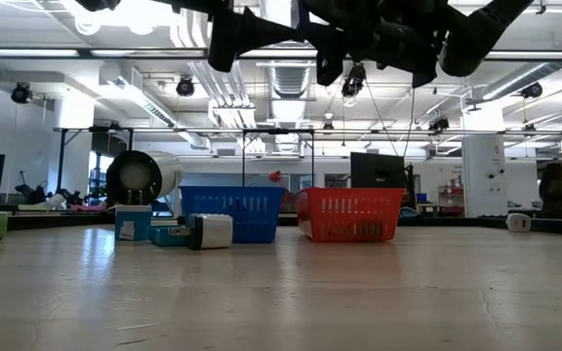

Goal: Pick & Place Office items
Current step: Put the dark blue digital clock into the blue bin

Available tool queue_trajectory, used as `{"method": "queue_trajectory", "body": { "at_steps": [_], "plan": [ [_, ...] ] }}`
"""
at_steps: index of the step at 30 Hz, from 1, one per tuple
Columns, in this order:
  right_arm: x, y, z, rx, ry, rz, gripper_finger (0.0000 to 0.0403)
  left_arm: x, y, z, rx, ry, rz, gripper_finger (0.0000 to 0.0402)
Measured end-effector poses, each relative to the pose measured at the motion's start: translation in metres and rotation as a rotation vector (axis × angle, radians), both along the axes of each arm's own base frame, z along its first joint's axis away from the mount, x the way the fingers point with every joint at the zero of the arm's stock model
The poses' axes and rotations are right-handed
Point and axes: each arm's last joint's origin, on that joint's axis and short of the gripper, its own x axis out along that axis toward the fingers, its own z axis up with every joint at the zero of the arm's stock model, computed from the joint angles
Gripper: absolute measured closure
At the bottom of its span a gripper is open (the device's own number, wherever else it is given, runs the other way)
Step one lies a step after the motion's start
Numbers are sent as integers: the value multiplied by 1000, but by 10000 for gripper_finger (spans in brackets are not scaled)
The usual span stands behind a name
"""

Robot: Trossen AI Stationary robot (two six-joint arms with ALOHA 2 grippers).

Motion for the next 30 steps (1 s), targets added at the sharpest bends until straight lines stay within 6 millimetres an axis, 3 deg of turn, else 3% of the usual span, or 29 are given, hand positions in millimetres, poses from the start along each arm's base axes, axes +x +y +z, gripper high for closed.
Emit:
{"method": "queue_trajectory", "body": {
  "at_steps": [12, 30],
  "plan": [
    [1, 4, 0, -5, -2, 21, 277, 20, 4, -5, 66, 39, 41, 18],
    [1, 4, 0, -9, -1, 18, 276, 21, 6, -5, 57, 38, 81, 19]
  ]
}}
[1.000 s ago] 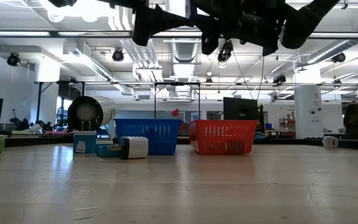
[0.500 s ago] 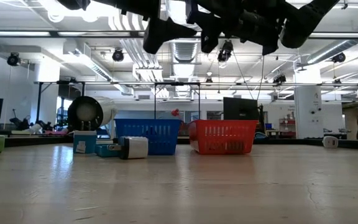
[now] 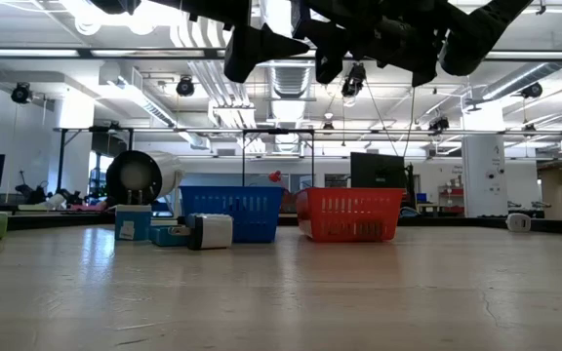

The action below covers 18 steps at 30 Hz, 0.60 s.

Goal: Pick & Place Office items
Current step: Put the dark blue digital clock into the blue bin

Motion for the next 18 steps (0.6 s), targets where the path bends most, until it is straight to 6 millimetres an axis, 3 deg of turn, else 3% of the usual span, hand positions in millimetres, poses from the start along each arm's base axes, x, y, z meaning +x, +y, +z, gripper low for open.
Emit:
{"method": "queue_trajectory", "body": {
  "at_steps": [4, 11, 18],
  "plan": [
    [0, 0, -2, -1, 13, -2, 276, 0, 0, 0, 3, 1, -1, 38],
    [0, 0, -2, -6, 16, -9, 275, 0, -1, -2, 4, 15, -18, 108],
    [0, 0, -3, -9, 24, -2, 275, 0, -2, -4, -21, 20, -46, 111]
  ]
}}
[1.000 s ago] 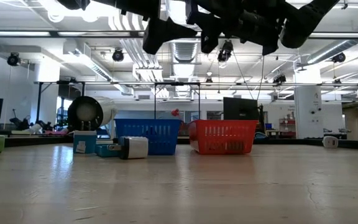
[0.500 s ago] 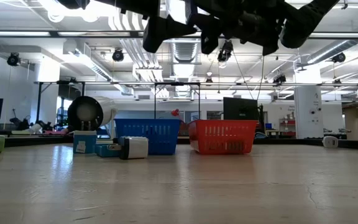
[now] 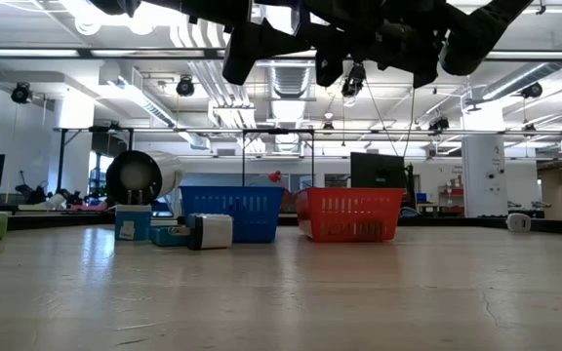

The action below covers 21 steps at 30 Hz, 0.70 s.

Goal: Pick & Place Office items
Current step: Put the dark blue digital clock into the blue bin

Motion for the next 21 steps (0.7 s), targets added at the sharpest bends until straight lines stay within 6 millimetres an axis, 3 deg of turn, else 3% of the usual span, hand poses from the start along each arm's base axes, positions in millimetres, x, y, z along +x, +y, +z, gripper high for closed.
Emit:
{"method": "queue_trajectory", "body": {
  "at_steps": [5, 16, 21],
  "plan": [
    [0, 0, 0, -22, -7, -2, 266, 0, -1, -1, -3, 5, -8, 111],
    [-4, -17, -2, -36, 3, -63, 158, -4, -9, 0, -36, -9, 38, 111],
    [-13, -28, -5, -84, 0, -136, 151, -14, -8, 10, -158, -88, 71, 111]
  ]
}}
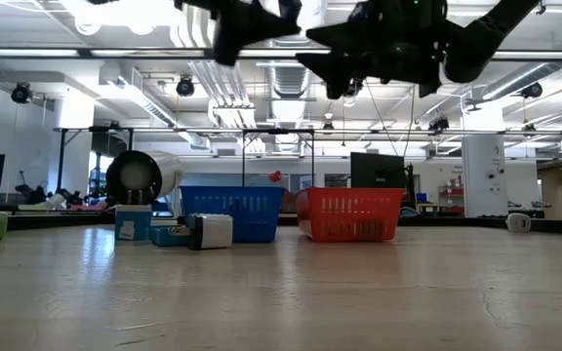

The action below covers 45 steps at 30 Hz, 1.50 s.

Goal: Pick & Place Office items
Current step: Put the dark blue digital clock into the blue bin

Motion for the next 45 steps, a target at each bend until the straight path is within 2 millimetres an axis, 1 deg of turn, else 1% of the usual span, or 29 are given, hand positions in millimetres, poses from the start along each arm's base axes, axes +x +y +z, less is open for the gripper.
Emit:
{"method": "queue_trajectory", "body": {
  "at_steps": [2, 5, 7, 10, 12, 15, 19, 22, 24, 27, 32, 35, 37, 39, 42, 45],
  "plan": [
    [-7, -2, 0, -35, -11, -45, 158, -8, 1, 7, -55, -42, -42, 111],
    [-21, -1, 0, -86, -31, -68, 173, -24, 4, 16, -113, -88, -54, 111],
    [-32, 1, -1, -128, -45, -95, 185, -38, 6, 22, -162, -119, -60, 111],
    [-52, 8, -2, -205, -64, -141, 203, -61, 12, 24, -259, -136, -99, 111],
    [-66, 15, -7, -241, -69, -156, 215, -77, 18, 21, -335, -147, -136, 111],
    [-89, 22, -14, -252, -76, -232, 232, -103, 25, 14, -459, -205, -172, 111],
    [-116, 29, -31, -249, -61, -337, 255, -134, 36, -5, -622, -284, -131, 111],
    [-133, 33, -43, -234, -58, -429, 278, -154, 40, -18, -683, -327, -139, 111],
    [-143, 37, -50, -244, -64, -443, 296, -165, 42, -25, -720, -357, -159, 111],
    [-153, 41, -58, -304, -80, -443, 323, -179, 44, -30, -812, -412, -234, 111],
    [-164, 45, -58, -322, -126, -453, 359, -198, 46, -40, -882, -435, -358, 111],
    [-167, 46, -59, -333, -96, -454, 377, -207, 49, -39, -917, -477, -378, 111],
    [-168, 46, -59, -325, -53, -465, 387, -212, 49, -41, -939, -458, -377, 111],
    [-169, 45, -56, -312, -22, -496, 392, -215, 50, -44, -954, -423, -360, 111],
    [-172, 46, -55, -292, 4, -506, 394, -220, 50, -46, -978, -415, -355, 111],
    [-175, 47, -54, -275, -12, -507, 394, -221, 49, -50, -997, -398, -373, 111]
  ]
}}
